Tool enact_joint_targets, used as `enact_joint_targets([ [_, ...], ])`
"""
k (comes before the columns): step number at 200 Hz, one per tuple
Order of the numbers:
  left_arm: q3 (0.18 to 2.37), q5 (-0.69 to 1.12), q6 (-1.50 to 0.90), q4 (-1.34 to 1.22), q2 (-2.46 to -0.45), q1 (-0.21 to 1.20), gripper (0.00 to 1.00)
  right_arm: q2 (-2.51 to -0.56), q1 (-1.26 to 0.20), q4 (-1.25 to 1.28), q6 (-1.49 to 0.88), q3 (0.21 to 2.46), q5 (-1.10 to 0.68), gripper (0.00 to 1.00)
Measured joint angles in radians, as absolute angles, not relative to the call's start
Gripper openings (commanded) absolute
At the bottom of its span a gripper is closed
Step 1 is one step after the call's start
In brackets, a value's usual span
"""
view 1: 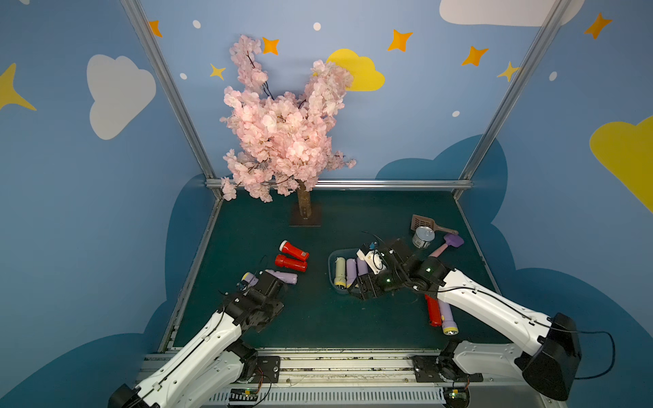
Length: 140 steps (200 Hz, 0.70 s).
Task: Put the flashlights into the storage boxes
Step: Pick up the flashlight from the center of the board, then place the flashlight at the storage box.
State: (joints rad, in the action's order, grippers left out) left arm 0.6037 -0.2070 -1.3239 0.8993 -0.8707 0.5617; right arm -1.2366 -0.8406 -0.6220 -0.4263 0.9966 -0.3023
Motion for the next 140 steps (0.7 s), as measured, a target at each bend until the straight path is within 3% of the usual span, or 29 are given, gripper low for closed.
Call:
enact_joint_targets([
  [47,0.820,-0.237,-1.268,0.773,-1.200,0.690,0.21,-1.224,-0.824,-0.693,-0.421,0.997,-0.218,0.91],
  [140,1.347,-0.183,-1.067,0.587,-1.734,0.785,0.22,-0.994,-0.720,-0.860,-0.426,0.952,-0.093,0.91],
])
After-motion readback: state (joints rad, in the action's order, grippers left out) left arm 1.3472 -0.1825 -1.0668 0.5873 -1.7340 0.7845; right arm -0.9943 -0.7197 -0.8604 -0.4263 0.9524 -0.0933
